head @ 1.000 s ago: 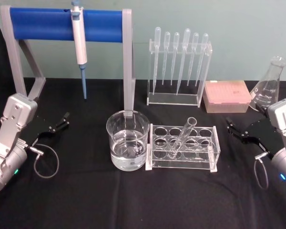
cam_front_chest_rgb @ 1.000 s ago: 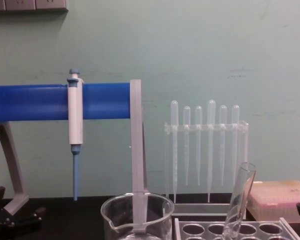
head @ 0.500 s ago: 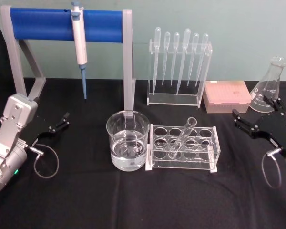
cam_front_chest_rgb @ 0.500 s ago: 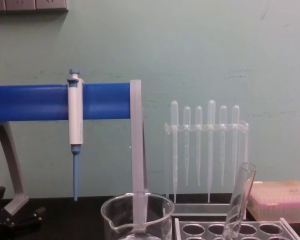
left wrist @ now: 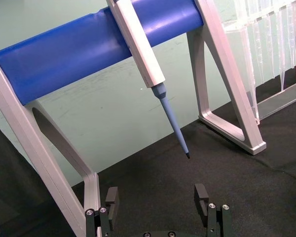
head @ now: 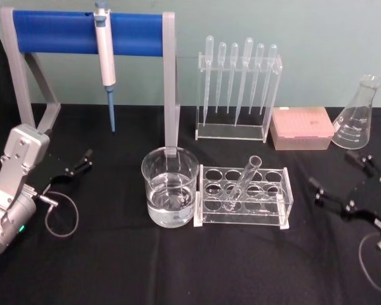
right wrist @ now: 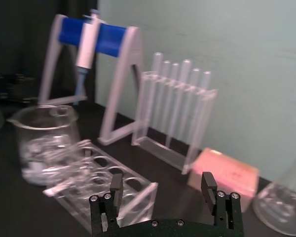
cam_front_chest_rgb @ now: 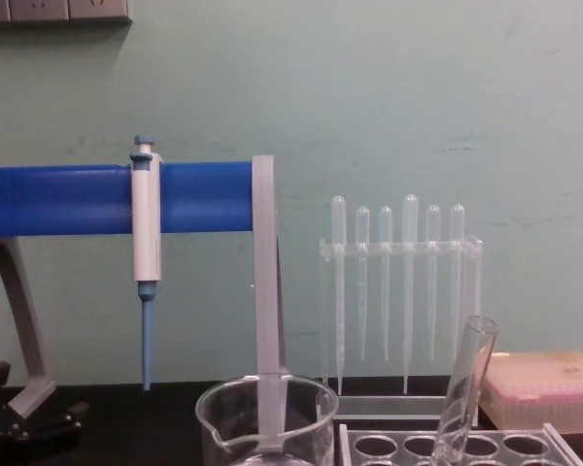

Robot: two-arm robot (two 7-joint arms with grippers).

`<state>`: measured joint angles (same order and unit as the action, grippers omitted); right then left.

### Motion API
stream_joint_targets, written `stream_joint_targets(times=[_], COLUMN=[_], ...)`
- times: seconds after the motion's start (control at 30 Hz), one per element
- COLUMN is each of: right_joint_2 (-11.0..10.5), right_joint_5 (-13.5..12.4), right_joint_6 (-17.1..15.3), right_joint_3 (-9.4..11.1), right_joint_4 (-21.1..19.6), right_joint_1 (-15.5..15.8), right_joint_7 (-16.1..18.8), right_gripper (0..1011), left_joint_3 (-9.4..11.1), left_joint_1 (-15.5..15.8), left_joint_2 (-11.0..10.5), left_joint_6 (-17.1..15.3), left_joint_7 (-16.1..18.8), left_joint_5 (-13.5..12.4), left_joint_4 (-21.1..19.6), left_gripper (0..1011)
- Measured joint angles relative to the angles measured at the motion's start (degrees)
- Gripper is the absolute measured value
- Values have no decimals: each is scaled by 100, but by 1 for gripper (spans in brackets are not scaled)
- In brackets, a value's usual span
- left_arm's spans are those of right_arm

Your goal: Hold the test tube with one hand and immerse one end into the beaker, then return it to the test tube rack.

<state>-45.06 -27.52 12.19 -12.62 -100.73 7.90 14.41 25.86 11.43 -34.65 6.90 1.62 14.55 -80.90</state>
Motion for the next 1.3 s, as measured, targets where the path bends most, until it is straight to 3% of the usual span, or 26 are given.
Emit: stream_joint_targets(times=[0.23,0.47,0.83,1.3], right_joint_2=[-78,135,664,1201], right_joint_5=[-335,-425,-8,258], right_joint_6=[153,65,-328,-673], right_joint_3=[39,-131,-525,-726], right_joint_4=[-101,-89,57,273], right_joint_1=[254,136,-488,-1025], right_joint_7=[612,918,1013,1139], right_gripper=[1003,1003,1003,1003], left_joint_3=[0,0,0,0], left_joint_1=[0,0,0,0], left_joint_2=[0,0,0,0], left_joint_6=[0,0,0,0], left_joint_7=[0,0,0,0], left_joint_5=[0,0,0,0], left_joint_4=[0,0,0,0], left_gripper=[1000,1000,1000,1000])
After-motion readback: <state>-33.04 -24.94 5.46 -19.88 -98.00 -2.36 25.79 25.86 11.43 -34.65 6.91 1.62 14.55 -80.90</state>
